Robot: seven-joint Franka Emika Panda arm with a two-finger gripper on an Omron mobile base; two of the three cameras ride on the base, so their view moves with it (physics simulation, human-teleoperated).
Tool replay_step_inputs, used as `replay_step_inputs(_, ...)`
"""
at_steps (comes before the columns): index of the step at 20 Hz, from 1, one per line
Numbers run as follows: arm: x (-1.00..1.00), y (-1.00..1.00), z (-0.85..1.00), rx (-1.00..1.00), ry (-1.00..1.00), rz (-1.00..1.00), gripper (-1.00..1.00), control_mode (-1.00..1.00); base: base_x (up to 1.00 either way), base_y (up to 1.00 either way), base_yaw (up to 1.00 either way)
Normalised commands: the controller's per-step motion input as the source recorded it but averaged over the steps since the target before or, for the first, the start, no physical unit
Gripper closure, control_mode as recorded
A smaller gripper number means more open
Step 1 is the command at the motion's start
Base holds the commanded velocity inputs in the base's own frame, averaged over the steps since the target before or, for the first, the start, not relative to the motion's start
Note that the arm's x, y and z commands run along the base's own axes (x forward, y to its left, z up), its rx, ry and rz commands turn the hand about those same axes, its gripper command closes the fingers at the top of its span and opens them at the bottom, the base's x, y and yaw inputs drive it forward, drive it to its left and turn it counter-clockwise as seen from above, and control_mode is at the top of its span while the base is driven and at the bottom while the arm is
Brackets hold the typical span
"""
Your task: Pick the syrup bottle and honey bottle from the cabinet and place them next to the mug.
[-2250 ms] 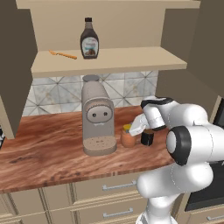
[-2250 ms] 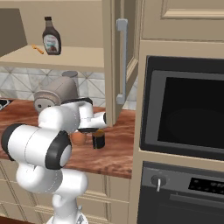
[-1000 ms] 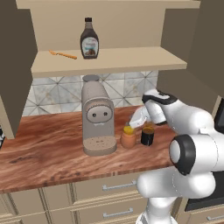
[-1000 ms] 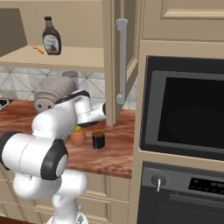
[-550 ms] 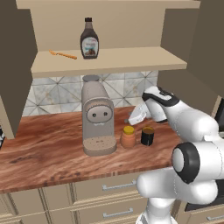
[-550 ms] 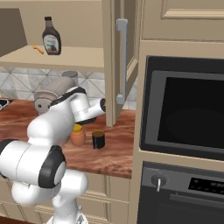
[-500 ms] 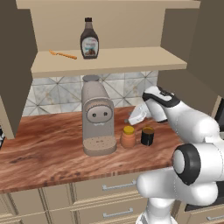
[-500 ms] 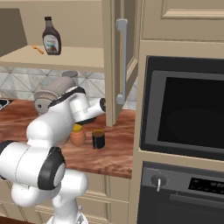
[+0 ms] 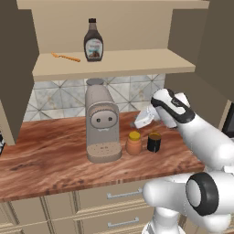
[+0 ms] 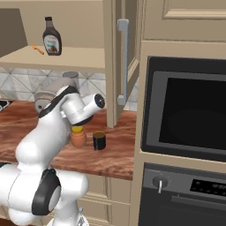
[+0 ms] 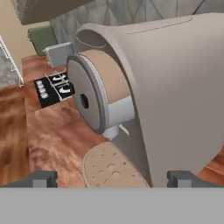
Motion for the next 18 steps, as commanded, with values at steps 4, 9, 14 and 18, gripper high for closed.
replay_step_inputs(4,-0.44,0.04,0.52,0.00,0.00,-0.01,-1.00,-1.00,0.00,0.00,0.00)
replay_step_inputs(9,-0.64,0.00,0.46,0.00,0.00,-0.01,-1.00,-1.00,0.00,0.00,0.00)
replay_step_inputs(14,-0.62,0.00,0.63,0.00,0.00,-0.02,-1.00,-1.00,0.00,0.00,0.00)
replay_step_inputs(18,-0.54,0.00,0.59,0.00,0.00,-0.05,-1.00,-1.00,0.00,0.00,0.00)
